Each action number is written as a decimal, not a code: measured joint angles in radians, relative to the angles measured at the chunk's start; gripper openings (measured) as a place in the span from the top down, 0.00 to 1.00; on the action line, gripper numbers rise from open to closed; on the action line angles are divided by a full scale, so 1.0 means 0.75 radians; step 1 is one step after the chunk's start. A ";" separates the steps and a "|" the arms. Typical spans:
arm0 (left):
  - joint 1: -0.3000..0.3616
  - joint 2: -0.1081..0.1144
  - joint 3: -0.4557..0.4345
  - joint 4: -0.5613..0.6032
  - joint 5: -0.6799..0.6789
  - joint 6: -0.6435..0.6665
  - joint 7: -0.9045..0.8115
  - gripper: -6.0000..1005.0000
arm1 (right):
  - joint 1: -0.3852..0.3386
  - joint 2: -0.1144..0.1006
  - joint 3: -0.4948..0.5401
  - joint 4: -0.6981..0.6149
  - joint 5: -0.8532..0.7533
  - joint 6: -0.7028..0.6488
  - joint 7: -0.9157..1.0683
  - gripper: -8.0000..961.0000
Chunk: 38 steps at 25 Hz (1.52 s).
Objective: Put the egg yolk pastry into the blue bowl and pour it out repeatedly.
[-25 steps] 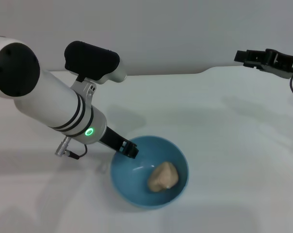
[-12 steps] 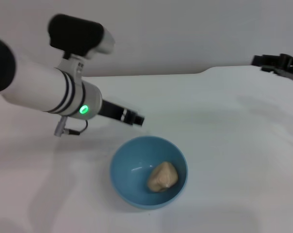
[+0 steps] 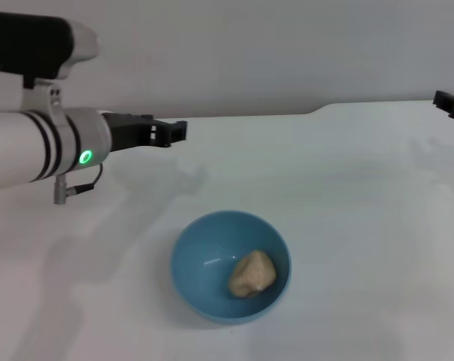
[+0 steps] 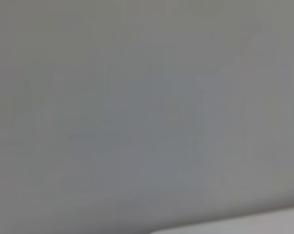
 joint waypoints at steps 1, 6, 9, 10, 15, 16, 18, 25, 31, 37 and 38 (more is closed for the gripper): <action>0.012 0.000 0.000 -0.002 -0.003 0.023 0.000 0.43 | -0.015 0.000 -0.048 0.003 -0.010 -0.078 0.000 0.64; 0.101 0.001 0.028 -0.019 -0.014 0.254 0.001 0.43 | -0.069 0.000 -0.307 -0.030 -0.115 -0.512 0.000 0.64; 0.179 0.002 0.135 -0.037 -0.014 0.517 0.001 0.43 | -0.070 0.000 -0.388 -0.104 -0.158 -0.701 0.004 0.64; 0.196 0.002 0.160 -0.044 -0.011 0.569 0.002 0.43 | -0.071 0.000 -0.410 -0.132 -0.159 -0.759 0.003 0.64; 0.297 0.003 0.417 -0.248 -0.002 1.256 0.006 0.43 | -0.096 0.001 -0.548 -0.253 -0.161 -1.140 -0.005 0.64; 0.302 0.003 0.473 -0.317 -0.003 1.425 0.004 0.43 | -0.098 0.001 -0.580 -0.285 -0.161 -1.224 -0.006 0.64; 0.301 0.001 0.583 -0.453 -0.002 1.743 0.003 0.43 | -0.099 0.001 -0.646 -0.354 -0.161 -1.410 -0.006 0.64; 0.192 -0.016 0.819 -0.929 -0.013 2.443 -0.002 0.43 | -0.016 0.001 -1.010 -0.733 -0.161 -2.054 0.147 0.64; 0.183 -0.017 0.832 -0.999 -0.127 2.433 -0.029 0.37 | 0.073 0.001 -1.308 -0.980 -0.161 -2.345 0.413 0.64; 0.183 -0.011 0.833 -1.021 -0.155 2.294 -0.075 0.30 | 0.062 0.002 -1.334 -0.998 -0.134 -2.327 0.629 0.64; 0.183 -0.011 0.833 -1.026 -0.155 2.288 -0.081 0.29 | 0.058 0.002 -1.333 -1.013 -0.130 -2.327 0.668 0.63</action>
